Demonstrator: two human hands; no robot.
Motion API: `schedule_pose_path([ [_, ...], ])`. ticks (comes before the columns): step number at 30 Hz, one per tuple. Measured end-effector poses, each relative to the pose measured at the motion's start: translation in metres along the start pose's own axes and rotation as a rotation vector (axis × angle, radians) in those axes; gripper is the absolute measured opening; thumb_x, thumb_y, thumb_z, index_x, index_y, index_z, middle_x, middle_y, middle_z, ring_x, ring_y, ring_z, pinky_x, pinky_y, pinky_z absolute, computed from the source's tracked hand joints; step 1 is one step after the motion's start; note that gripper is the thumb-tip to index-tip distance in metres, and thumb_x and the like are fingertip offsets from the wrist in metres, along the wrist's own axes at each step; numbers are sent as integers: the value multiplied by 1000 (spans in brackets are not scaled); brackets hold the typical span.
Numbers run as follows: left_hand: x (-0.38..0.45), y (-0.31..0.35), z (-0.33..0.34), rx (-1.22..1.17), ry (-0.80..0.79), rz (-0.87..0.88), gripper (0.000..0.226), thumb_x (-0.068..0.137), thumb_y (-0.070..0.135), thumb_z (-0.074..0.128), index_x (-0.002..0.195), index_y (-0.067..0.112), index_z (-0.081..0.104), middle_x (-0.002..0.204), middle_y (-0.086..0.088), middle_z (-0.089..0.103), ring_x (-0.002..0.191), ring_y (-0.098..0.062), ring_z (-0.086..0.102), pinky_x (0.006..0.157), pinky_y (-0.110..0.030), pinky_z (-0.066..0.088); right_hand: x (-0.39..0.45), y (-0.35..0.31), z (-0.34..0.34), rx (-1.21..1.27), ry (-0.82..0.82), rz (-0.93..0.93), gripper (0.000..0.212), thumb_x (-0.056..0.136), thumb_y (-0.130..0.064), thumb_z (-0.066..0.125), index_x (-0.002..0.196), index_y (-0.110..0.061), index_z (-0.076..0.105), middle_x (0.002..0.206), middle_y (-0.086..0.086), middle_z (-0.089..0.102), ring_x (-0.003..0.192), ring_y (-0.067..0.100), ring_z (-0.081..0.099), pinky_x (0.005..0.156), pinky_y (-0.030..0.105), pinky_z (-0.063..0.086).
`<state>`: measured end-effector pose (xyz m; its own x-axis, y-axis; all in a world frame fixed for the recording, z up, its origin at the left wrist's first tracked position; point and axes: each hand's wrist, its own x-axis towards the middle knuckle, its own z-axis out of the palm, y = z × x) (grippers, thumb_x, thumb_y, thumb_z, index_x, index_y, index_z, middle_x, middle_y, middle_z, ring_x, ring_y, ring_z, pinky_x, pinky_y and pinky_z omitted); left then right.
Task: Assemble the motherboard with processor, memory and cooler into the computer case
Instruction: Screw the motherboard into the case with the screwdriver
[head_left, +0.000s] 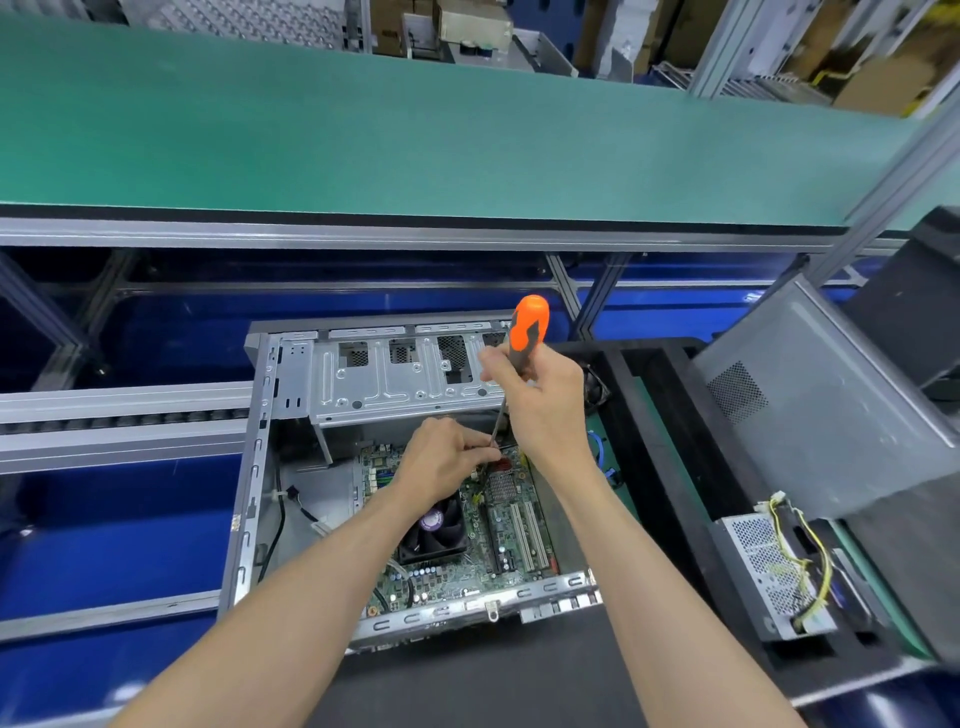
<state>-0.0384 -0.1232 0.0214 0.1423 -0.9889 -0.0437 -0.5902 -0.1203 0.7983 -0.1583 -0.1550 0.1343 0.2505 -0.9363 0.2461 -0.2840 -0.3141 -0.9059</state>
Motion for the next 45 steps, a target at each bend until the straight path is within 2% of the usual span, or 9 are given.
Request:
schedule_pose_path([
  [2,-1,-1,2,53,5,5,15,86,36,75,94,25,82,64,3,73,54,-11,56,60,-24,40,5,-7,-8,-91,-42,-103,16,89,-29,71,91,-14,66,81,0,66,73,11,58,68,23,44],
  [6,-1,-2,5,91,35,-7,14,86,32,75,92,21,81,78,3,77,52,2,52,68,-26,46,17,-27,-28,-155,-143,-360,42,87,-17,66,125,-24,52,94,-6,63,77,17,60,73,32,51],
  [18,0,0,16,230,30,-28,16,88,35,73,96,24,81,101,10,76,92,-15,69,82,-37,55,19,-55,-35,-958,-43,-452,25,92,-36,58,81,-16,47,79,-3,52,65,32,53,56,38,46],
  [23,1,-3,18,265,14,-37,16,89,36,71,98,27,80,103,12,76,96,-18,67,83,-38,55,22,-69,-47,-885,-409,-379,14,74,-16,58,87,-19,58,93,-2,50,77,28,54,66,39,50],
  [30,4,-1,23,251,-1,-58,16,88,39,72,97,28,80,100,14,76,94,-14,68,83,-35,55,27,-67,-46,-1103,-201,-354,42,92,-28,58,63,-19,30,67,0,29,68,30,39,60,37,29],
  [33,6,-1,24,233,-3,-81,14,87,37,74,95,28,81,95,11,77,88,-17,69,81,-36,56,33,-72,-58,-977,-402,-325,8,80,-20,59,81,-12,60,89,1,48,77,27,49,64,35,38],
  [36,6,-5,26,239,-14,-73,13,87,36,73,95,28,81,96,10,77,88,-16,68,81,-36,56,36,-73,-60,-919,-509,-298,14,78,-12,58,91,-13,63,89,-3,56,83,22,51,70,32,35],
  [42,4,-12,26,207,-21,-57,12,88,32,74,94,25,81,98,14,76,82,-10,68,82,-33,55,28,-76,-44,-1036,-297,-351,40,96,-26,51,64,-20,27,70,-1,28,70,30,39,63,38,31],
  [45,5,-12,24,220,-30,-76,14,88,35,73,94,26,81,94,14,76,83,-12,69,82,-34,55,30,-82,-47,-928,-465,-333,7,80,-20,55,78,-14,57,88,4,49,78,30,51,66,36,39],
])
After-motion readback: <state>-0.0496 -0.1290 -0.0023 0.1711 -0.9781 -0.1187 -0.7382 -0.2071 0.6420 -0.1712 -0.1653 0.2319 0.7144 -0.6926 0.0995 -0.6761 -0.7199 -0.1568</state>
